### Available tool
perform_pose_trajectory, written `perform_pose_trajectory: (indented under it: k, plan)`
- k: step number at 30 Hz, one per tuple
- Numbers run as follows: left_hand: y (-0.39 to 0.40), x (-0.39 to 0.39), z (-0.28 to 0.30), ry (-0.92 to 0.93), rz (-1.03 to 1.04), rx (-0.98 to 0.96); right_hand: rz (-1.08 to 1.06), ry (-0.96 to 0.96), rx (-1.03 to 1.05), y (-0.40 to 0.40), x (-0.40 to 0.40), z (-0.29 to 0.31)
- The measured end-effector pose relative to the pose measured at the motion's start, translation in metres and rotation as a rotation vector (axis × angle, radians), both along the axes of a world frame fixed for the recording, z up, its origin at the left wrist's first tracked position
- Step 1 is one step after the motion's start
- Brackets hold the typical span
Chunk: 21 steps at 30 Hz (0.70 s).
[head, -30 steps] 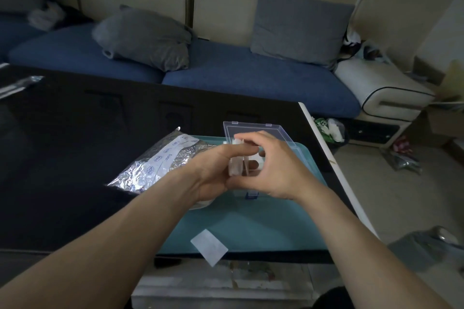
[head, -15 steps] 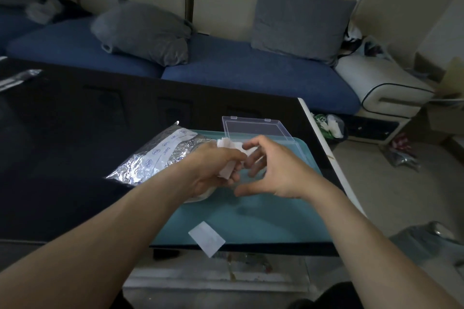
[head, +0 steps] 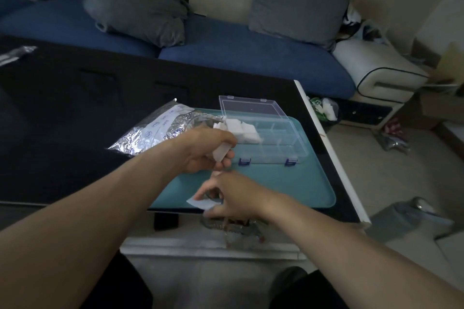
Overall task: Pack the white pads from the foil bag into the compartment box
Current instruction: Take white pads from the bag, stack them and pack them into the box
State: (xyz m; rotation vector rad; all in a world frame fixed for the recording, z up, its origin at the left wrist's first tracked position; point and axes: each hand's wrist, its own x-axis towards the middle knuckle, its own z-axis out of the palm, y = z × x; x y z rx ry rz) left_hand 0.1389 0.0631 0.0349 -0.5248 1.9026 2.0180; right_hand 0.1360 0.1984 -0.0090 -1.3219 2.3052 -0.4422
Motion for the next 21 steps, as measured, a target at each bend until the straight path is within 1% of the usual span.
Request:
perform_pose_trajectory:
  k: [3, 5, 7, 9, 11, 12, 14, 15, 17, 21]
  plan:
    - [0.001, 0.004, 0.002, 0.014, 0.005, 0.012, -0.046, -0.077, -0.030, 0.004, -0.003, 0.007]
    - [0.000, 0.005, 0.006, 0.027, -0.007, 0.022, -0.118, -0.175, -0.054, 0.014, -0.008, 0.017]
    - [-0.001, 0.007, 0.012, 0.032, -0.024, 0.037, -0.218, -0.240, -0.123, 0.029, -0.015, 0.032]
    - [-0.002, 0.008, 0.016, 0.040, -0.054, 0.050, -0.309, -0.270, -0.263, 0.044, -0.022, 0.051]
    - [-0.001, 0.008, 0.016, 0.029, -0.091, 0.019, -0.389, -0.330, -0.453, 0.057, -0.024, 0.067]
    - [0.001, 0.009, 0.016, 0.022, -0.128, 0.003, -0.414, -0.346, -0.535, 0.062, -0.024, 0.073]
    - [0.006, 0.011, 0.016, 0.005, -0.261, 0.023, -0.457, -0.318, -0.635, 0.064, -0.022, 0.079]
    - [0.009, 0.013, 0.017, -0.014, -0.334, 0.053, -0.480, -0.285, -0.658, 0.064, -0.021, 0.080]
    - [0.013, 0.016, 0.018, -0.056, -0.418, 0.133, -0.497, -0.233, -0.640, 0.061, -0.019, 0.080]
    - [0.021, 0.016, 0.018, -0.051, -0.468, 0.279, -0.460, -0.231, -0.539, 0.057, -0.016, 0.079]
